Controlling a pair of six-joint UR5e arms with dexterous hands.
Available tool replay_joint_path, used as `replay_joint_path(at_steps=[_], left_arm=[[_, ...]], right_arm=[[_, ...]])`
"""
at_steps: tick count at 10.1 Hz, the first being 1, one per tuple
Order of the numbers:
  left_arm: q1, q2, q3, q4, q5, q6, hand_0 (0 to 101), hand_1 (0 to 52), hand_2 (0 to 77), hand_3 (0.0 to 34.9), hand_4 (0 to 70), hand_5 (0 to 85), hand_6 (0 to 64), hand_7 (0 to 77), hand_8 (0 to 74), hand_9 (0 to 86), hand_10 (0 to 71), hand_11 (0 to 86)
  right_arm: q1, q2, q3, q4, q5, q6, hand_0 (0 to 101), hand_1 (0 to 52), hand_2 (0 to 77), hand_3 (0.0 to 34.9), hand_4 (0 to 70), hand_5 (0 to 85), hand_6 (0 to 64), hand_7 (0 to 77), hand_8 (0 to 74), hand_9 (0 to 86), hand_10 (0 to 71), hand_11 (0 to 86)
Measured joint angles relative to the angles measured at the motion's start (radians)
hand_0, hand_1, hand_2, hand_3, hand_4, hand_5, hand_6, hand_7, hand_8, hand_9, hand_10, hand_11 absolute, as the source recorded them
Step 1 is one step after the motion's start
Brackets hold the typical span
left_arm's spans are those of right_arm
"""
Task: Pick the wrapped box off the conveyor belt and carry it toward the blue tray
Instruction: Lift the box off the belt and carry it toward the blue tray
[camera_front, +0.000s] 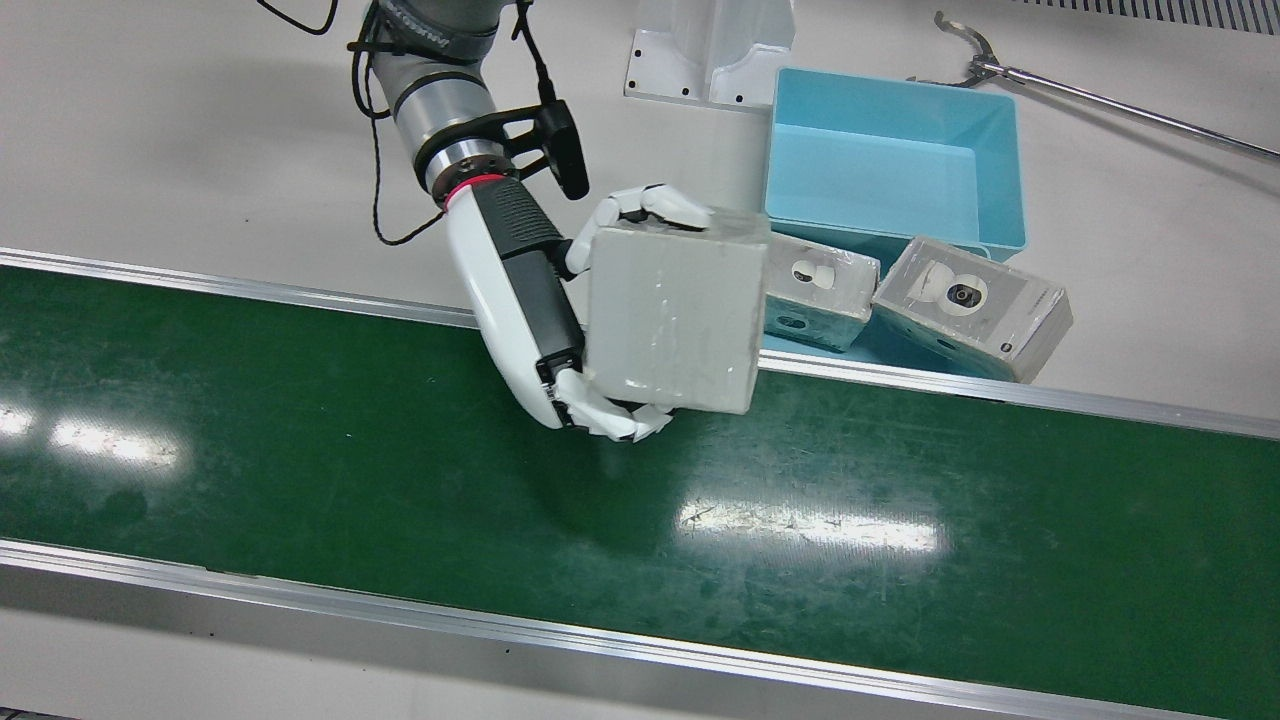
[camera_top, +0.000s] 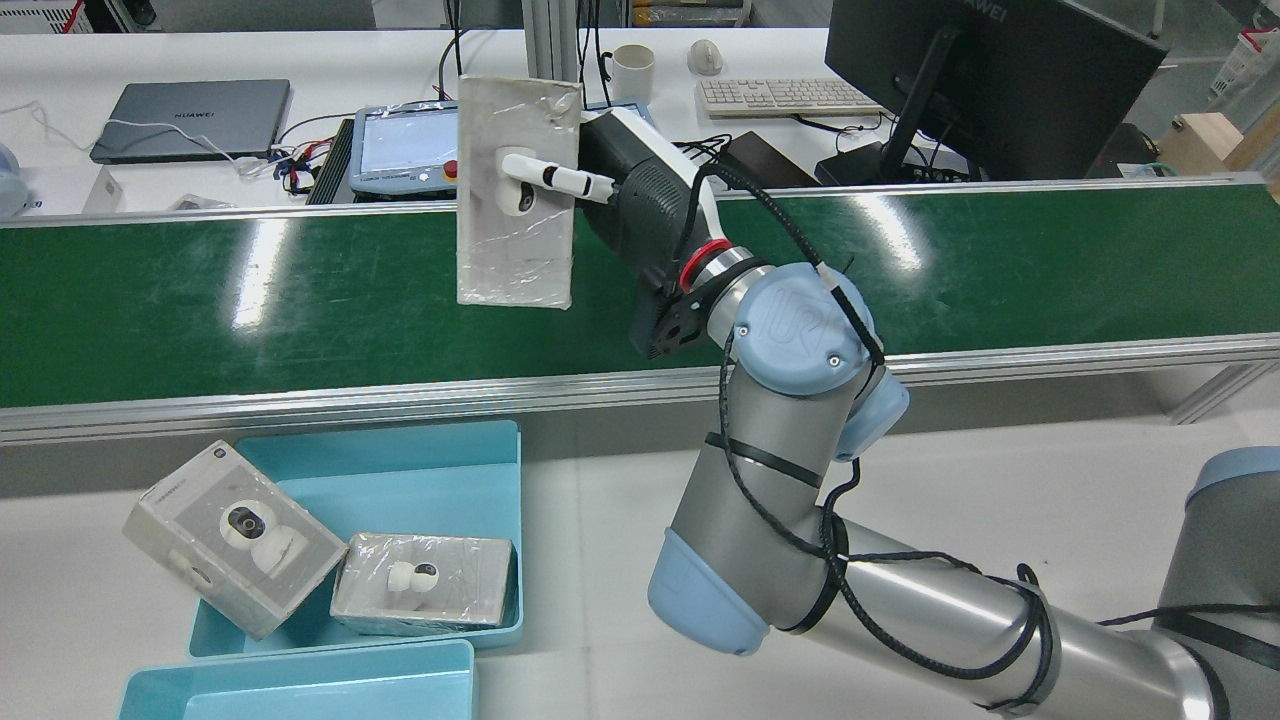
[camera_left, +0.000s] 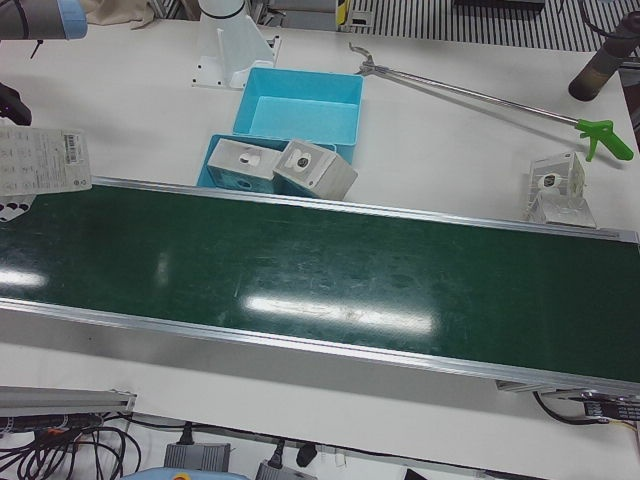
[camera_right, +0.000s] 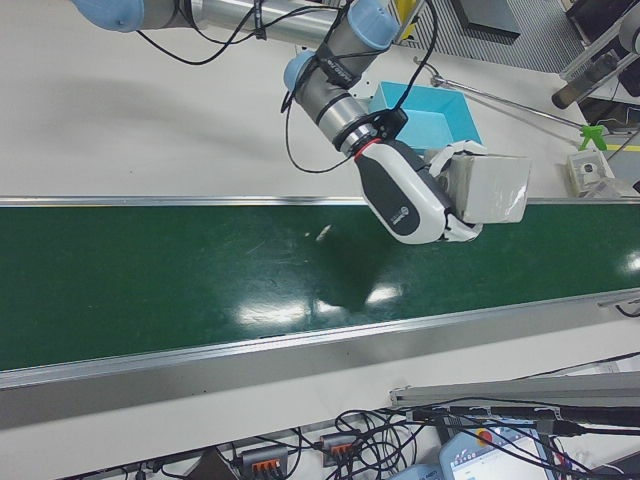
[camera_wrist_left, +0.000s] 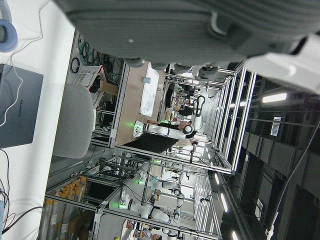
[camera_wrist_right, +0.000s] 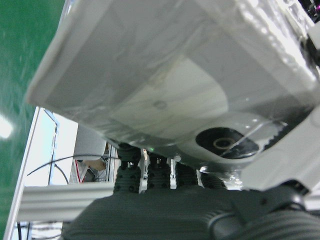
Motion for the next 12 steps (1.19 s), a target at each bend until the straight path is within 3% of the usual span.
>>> replay_joint_path(at_steps=[1,2,4,5,8,9,11,12], left_arm=[[0.000,0.000,0.000,0.000,0.000,0.000,0,0.0,1.1,0.0,0.0,1.1,0.5,0.5,0.5,0.5,0.0,0.5],[0.000,0.000,0.000,0.000,0.000,0.000,0,0.0,1.1,0.0,0.0,1.1,0.5,0.5,0.5,0.5,0.5,0.5],[0.000,0.000,0.000,0.000,0.000,0.000,0,0.0,1.1,0.0,0.0,1.1,0.5,0.5,0.5,0.5,0.5,0.5],[0.000,0.000,0.000,0.000,0.000,0.000,0,0.0,0.5,0.0,0.0,1.1,0.5,0.5,0.5,0.5,0.5,0.5],[0.000,0.000,0.000,0.000,0.000,0.000,0,0.0,0.5,0.0,0.0,1.1,0.5,0.5,0.5,0.5,0.0,0.5],[0.000,0.000,0.000,0.000,0.000,0.000,0,0.0,0.5,0.0,0.0,1.1,0.5,0.5,0.5,0.0,0.5,0.5],[0.000,0.000,0.000,0.000,0.000,0.000,0,0.0,0.5,0.0,0.0,1.1,0.5,0.5,0.5,0.5,0.5,0.5],[0.000,0.000,0.000,0.000,0.000,0.000,0,0.0,1.1,0.0,0.0,1.1,0.5,0.5,0.5,0.0,0.0,0.5]], right_arm=[[-0.042,0.025,-0.003,-0.007,0.006,-0.011,45,0.5,44.2,0.0,24.5,70.9,44.2,69.8,69.3,66.5,59.5,70.4],[-0.082,0.045,-0.006,-0.010,0.012,-0.021,45,0.5,44.2,0.0,24.5,70.9,44.2,69.8,69.3,66.5,59.5,70.4],[-0.155,0.087,-0.031,-0.013,0.018,-0.033,47,0.5,46.9,0.0,27.3,71.4,48.5,73.6,70.4,76.9,58.9,77.4],[-0.192,0.112,-0.054,-0.014,0.019,-0.036,47,0.5,46.9,0.0,27.3,71.4,48.5,73.6,70.4,76.9,58.9,77.4],[-0.278,0.180,-0.139,-0.013,0.007,-0.038,47,0.5,48.5,0.0,30.0,80.2,57.3,77.4,64.9,79.6,56.7,80.2],[-0.292,0.189,-0.157,-0.013,-0.006,-0.038,47,0.5,48.5,0.0,31.1,80.2,57.8,77.4,61.1,79.6,52.4,80.2],[-0.302,0.194,-0.172,-0.008,-0.037,-0.033,47,0.5,48.5,0.0,31.1,80.2,57.8,77.4,61.1,79.6,52.4,80.2],[-0.304,0.194,-0.173,-0.007,-0.049,-0.030,47,0.5,46.9,0.0,32.2,80.2,55.6,77.4,45.8,78.5,26.7,71.4]])
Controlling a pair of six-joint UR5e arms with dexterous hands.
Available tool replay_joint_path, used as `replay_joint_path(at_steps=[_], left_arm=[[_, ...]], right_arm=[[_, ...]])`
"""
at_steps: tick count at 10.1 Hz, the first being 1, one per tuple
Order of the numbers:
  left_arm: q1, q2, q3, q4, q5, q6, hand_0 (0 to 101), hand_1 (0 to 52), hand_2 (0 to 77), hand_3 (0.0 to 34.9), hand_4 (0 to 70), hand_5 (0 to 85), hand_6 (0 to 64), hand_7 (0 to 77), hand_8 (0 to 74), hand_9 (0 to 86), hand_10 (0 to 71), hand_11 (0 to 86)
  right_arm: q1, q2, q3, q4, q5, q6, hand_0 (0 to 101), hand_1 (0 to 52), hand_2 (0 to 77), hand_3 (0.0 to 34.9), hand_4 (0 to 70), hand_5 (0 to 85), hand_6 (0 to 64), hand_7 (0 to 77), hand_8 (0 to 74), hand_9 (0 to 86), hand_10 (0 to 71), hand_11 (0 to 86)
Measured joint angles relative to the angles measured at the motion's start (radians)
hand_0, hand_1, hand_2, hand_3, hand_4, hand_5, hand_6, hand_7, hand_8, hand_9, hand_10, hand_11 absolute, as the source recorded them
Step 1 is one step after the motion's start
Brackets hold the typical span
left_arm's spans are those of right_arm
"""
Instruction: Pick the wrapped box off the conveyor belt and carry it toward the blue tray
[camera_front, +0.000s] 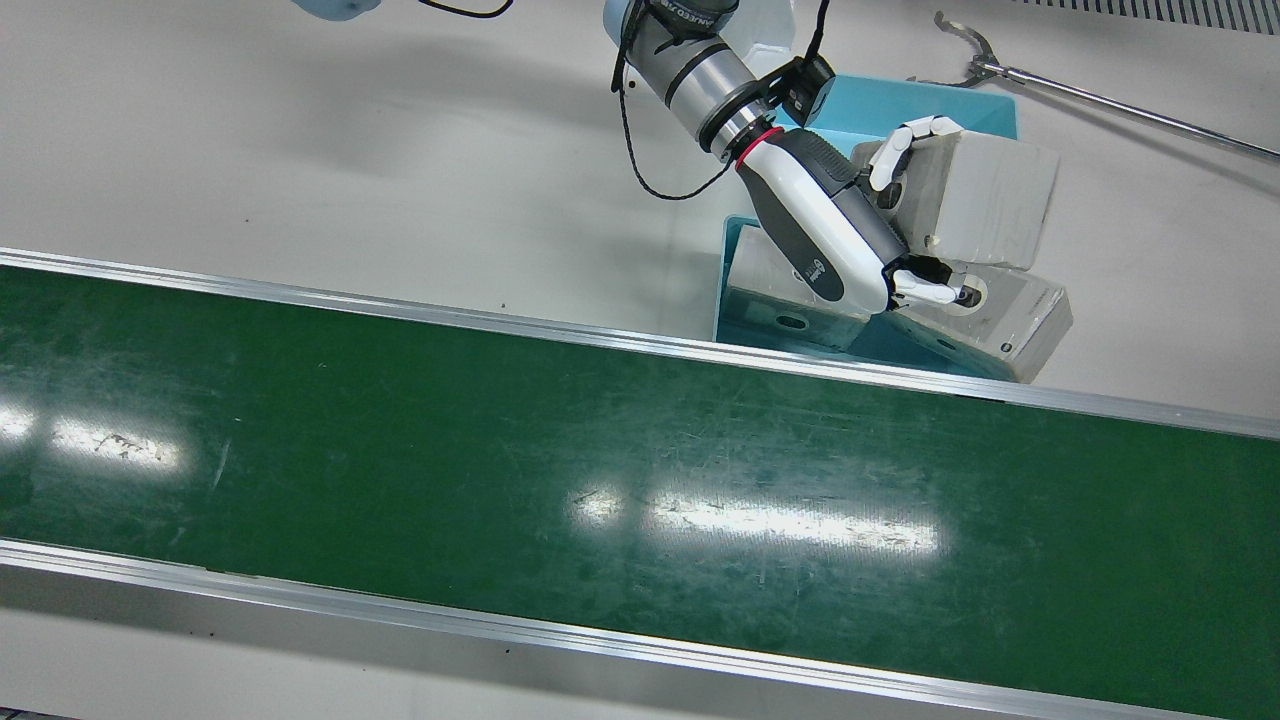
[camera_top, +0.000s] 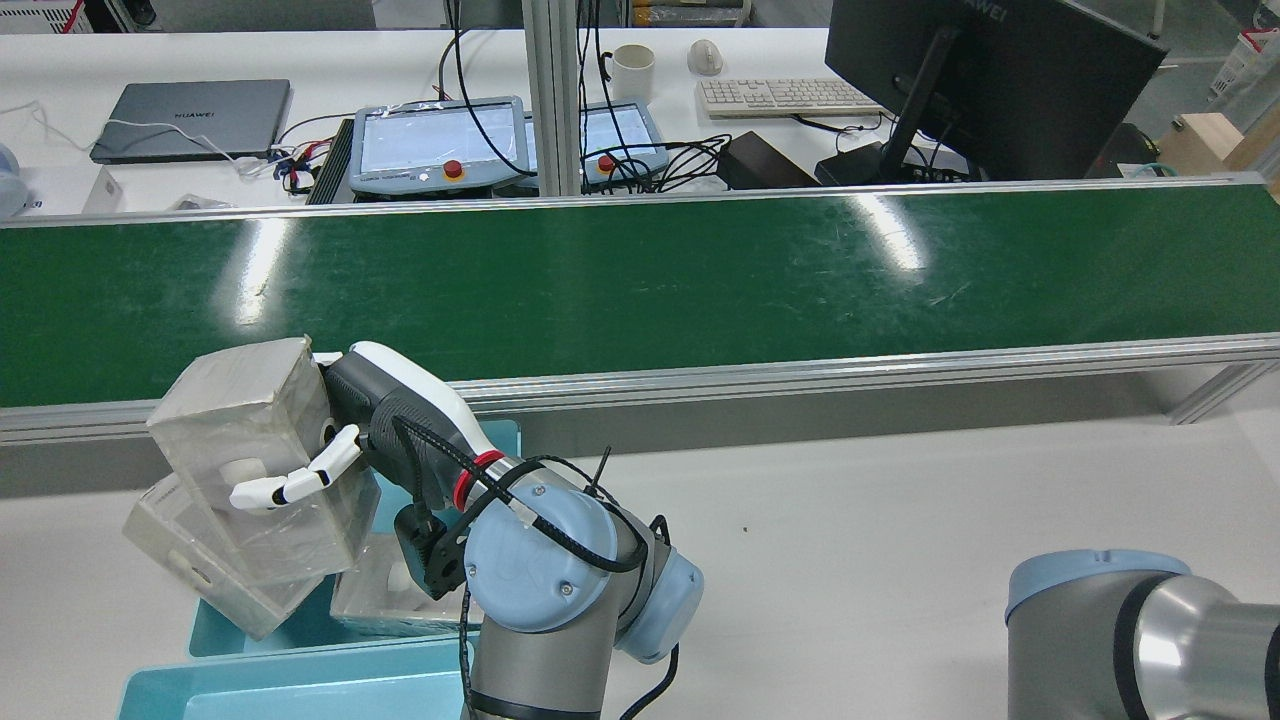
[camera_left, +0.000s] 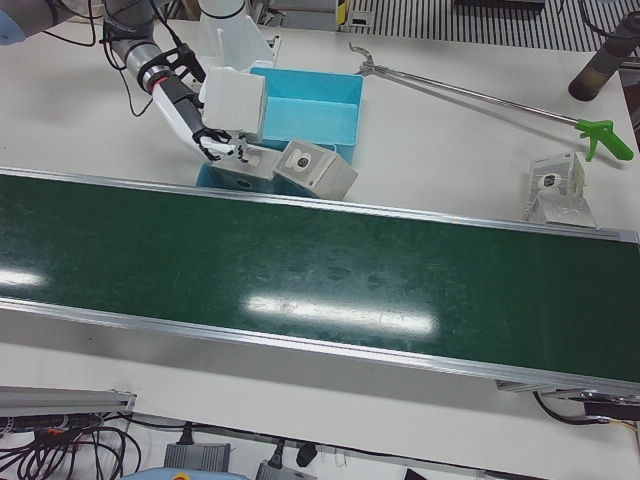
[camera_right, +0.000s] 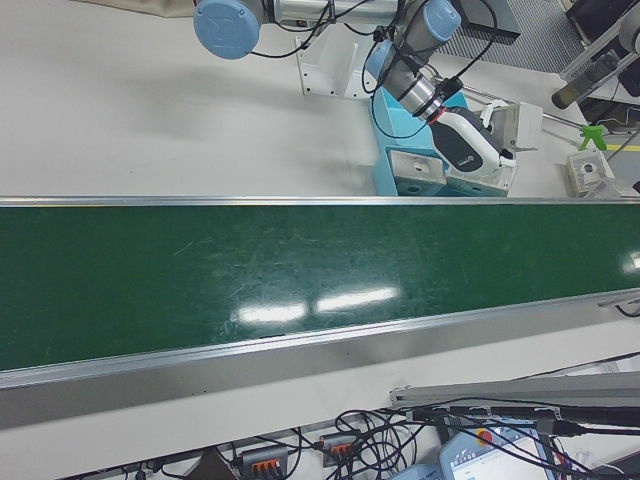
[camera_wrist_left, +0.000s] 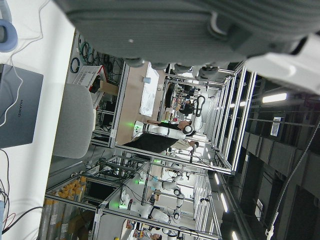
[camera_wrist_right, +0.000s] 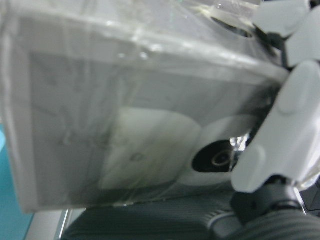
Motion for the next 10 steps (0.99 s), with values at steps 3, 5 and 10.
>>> replay_joint_path(at_steps=[3,5,10], left_arm=[[0.000,0.000,0.000,0.000,0.000,0.000,0,0.0,0.5,0.0,0.0,1.1,0.5,0.5,0.5,0.5,0.5,0.5],[0.000,0.000,0.000,0.000,0.000,0.000,0,0.0,0.5,0.0,0.0,1.1,0.5,0.5,0.5,0.5,0.5,0.5],[0.000,0.000,0.000,0.000,0.000,0.000,0,0.0,0.5,0.0,0.0,1.1,0.5,0.5,0.5,0.5,0.5,0.5]], right_arm=[[-0.001,0.009,0.004,0.002,-0.036,0.021,51,10.9,9.3,0.0,20.7,54.5,20.2,77.4,1.6,0.0,0.0,0.5],[-0.001,0.022,0.006,0.001,-0.058,0.033,50,21.3,1.1,0.0,15.8,1.1,16.9,2.7,1.6,1.1,0.0,0.5],[0.041,-0.010,0.082,-0.003,-0.055,0.044,50,10.9,1.6,0.8,15.3,19.1,6.0,10.9,0.0,0.5,0.0,0.5]])
